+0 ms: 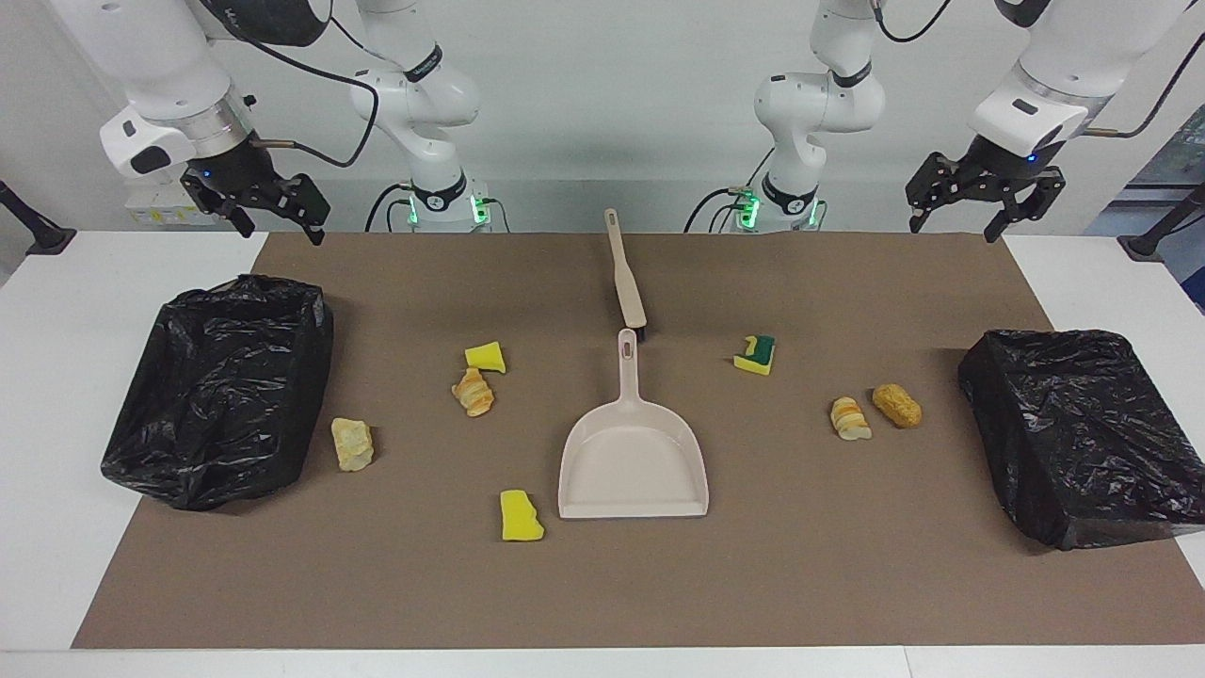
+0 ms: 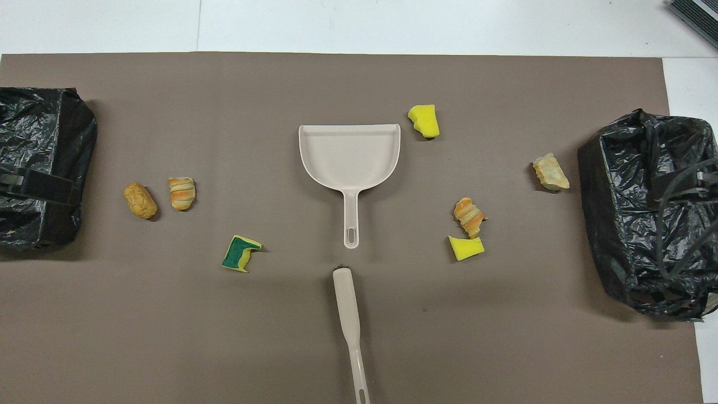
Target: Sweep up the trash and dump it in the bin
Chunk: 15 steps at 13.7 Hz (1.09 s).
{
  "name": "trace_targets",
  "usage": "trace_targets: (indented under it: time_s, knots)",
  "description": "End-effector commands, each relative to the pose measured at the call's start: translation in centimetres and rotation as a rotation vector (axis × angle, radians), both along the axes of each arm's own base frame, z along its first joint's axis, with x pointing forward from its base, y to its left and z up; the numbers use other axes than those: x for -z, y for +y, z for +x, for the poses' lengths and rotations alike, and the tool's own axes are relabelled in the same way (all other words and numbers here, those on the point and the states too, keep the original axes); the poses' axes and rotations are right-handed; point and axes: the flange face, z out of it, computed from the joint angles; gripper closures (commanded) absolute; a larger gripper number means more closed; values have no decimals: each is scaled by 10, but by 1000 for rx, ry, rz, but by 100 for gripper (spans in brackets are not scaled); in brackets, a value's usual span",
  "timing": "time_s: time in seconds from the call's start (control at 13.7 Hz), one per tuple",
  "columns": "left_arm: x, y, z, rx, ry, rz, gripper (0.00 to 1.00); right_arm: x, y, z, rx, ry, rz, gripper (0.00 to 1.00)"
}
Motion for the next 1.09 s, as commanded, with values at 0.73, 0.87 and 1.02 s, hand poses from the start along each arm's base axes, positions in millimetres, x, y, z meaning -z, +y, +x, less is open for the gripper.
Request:
trace_targets:
  time_s: [0.73,0.87,1.02]
  knots:
    - [11,-46,-14,4,12,-1,0,20,11,10,-26,31,30,0]
    - [23,-82,-33,-7,33,5,0,35,29,20,-60,56,32,0]
    - [42,-112,-56,35,49,8,0,58,56,39,-107,73,41,0]
